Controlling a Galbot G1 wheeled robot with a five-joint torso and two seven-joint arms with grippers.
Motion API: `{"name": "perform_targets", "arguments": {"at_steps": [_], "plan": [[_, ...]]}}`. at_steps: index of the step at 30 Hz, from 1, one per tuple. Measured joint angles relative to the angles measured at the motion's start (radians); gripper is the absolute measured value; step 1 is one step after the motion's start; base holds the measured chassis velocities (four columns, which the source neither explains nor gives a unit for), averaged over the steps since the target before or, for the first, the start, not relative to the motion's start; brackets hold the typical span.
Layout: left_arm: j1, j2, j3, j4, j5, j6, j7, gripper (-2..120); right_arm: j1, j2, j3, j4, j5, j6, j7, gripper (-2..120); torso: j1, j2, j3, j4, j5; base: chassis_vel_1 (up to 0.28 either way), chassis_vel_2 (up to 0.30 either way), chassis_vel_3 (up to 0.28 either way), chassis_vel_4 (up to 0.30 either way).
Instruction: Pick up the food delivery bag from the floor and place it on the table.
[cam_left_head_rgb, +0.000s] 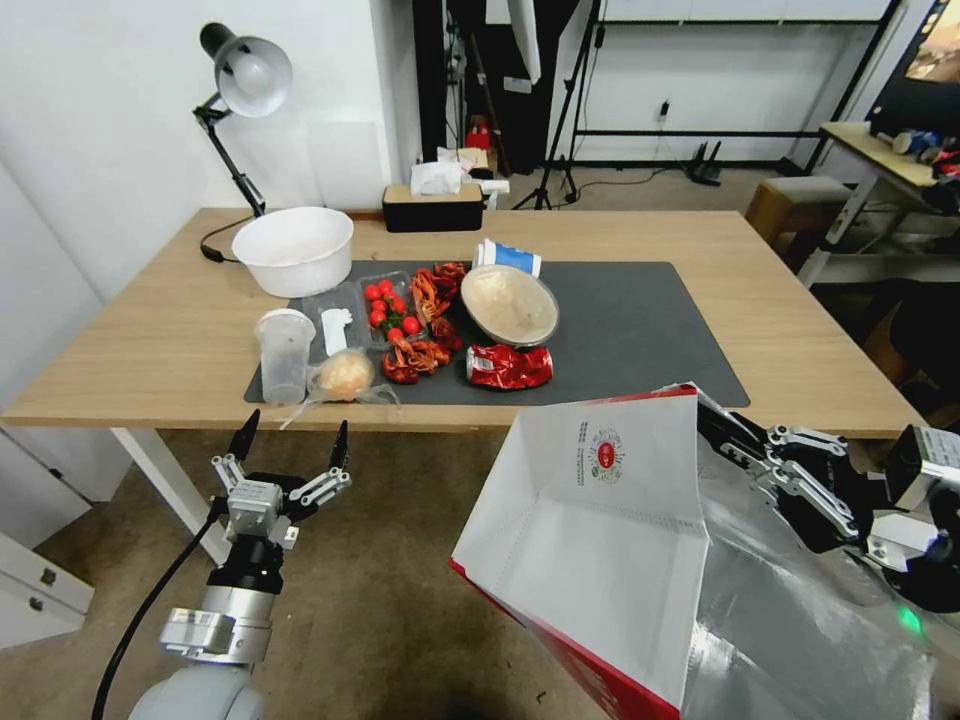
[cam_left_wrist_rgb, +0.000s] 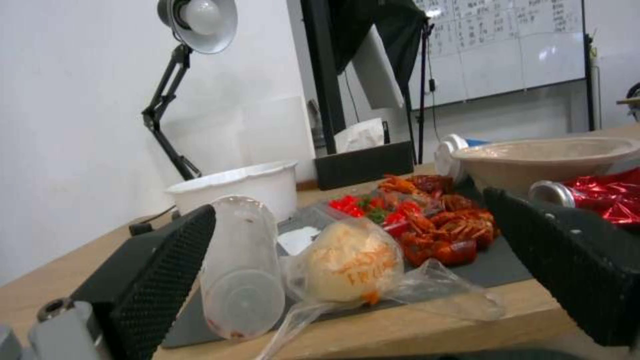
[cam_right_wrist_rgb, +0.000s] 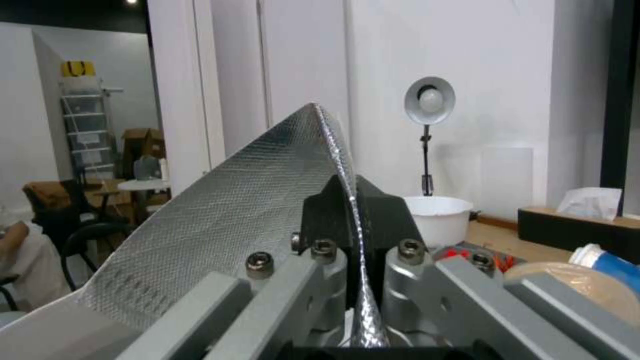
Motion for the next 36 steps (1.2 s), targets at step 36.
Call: {"name": "perform_targets", "arguments": {"at_steps": [36], "plan": [[0.005, -0.013, 0.008, 0.018, 0.021, -0.005, -0.006, 100, 0.330, -0.219, -0.140, 0.061, 0.302, 0.084, 0.706, 0, -0.004, -0.009, -0.005, 0.0001, 0.0001, 0.000, 0.000, 0.000, 0.000]]}}
